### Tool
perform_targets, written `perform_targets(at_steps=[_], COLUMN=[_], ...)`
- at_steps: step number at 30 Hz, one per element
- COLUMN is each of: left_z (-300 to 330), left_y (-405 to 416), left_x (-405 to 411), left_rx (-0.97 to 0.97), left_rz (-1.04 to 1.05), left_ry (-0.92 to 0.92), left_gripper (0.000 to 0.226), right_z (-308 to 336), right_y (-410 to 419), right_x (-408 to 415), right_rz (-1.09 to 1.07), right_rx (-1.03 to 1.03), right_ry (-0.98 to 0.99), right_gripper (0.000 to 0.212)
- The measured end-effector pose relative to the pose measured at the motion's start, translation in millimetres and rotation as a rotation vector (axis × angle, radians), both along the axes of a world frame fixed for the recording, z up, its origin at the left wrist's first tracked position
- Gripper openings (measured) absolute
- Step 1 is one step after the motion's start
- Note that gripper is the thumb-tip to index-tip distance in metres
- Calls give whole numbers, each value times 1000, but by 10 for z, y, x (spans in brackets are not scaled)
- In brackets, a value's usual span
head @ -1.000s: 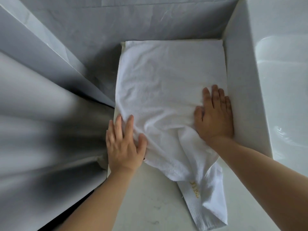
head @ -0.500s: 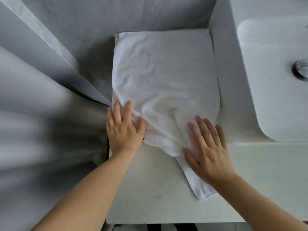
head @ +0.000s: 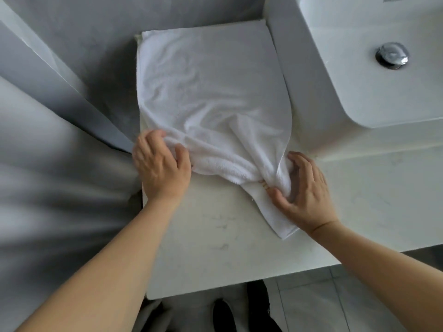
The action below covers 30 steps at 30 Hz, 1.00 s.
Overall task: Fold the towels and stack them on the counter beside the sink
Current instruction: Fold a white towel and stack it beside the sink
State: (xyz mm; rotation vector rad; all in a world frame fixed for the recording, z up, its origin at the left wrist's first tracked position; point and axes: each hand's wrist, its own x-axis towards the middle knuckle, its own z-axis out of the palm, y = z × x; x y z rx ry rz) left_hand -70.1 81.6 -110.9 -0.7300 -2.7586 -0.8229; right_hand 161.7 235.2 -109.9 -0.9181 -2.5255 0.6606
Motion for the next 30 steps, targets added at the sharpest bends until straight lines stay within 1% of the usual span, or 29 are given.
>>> perform_targets(at_steps=[2, 4, 7, 10, 12, 14, 16, 18, 20, 21, 23, 24, 25, 26, 27, 28, 29, 30], left_z=[14, 32, 92, 154, 214, 271, 297, 302, 323, 355, 429, 463, 506, 562, 633, 698, 764, 832], left_y=[-50, -16, 134, 229, 295, 357, 387, 357, 294, 246, 159, 124, 99, 74, 43, -4, -80, -177], left_x=[254, 501, 757, 868, 823, 726, 652, 602, 581, 578, 569, 558, 555, 555, 554, 544, 530, 522], left_rx=[-6, -15, 27, 67, 72, 27, -60, -109, 5, 73, 107, 139, 202, 281, 351, 387, 378, 327], left_rz=[-38, -27, 82, 281, 378, 401, 353, 287, 190, 142, 65, 56, 65, 87, 120, 151, 172, 178], left_ry=[24, -37, -226, -435, -552, -632, -645, -591, -586, -614, -687, -754, -841, -927, -972, -957, -889, -791], left_gripper=[29, 33, 42, 46, 41, 33, 29, 26, 19, 17, 16, 13, 18, 28, 35, 37, 36, 32], right_z=[-3, -8, -13, 0, 5, 8, 8, -4, -3, 0, 12, 20, 26, 30, 32, 32, 32, 32], right_y=[7, -6, -19, -30, -25, -16, -9, -2, 10, 14, 2, -4, -6, -4, 5, 18, 33, 45], right_x=[20, 34, 35, 29, 27, 29, 40, 36, 44, 48, 53, 49, 41, 38, 41, 43, 45, 45], right_rz=[-24, -31, -70, -72, -50, -51, -53, -54, -74, -87, -111, -118, -124, -130, -140, -155, -176, -197], right_rx=[-9, 18, 56, 54, 46, 33, 22, -3, -30, -43, -58, -60, -64, -71, -81, -95, -115, -138], right_ry=[15, 5, -21, -37, -40, -28, 1, 42, 73, 83, 97, 103, 110, 114, 116, 118, 120, 122], right_gripper=[67, 63, 59, 58, 59, 58, 54, 48, 44, 43, 42, 41, 38, 35, 33, 31, 30, 30])
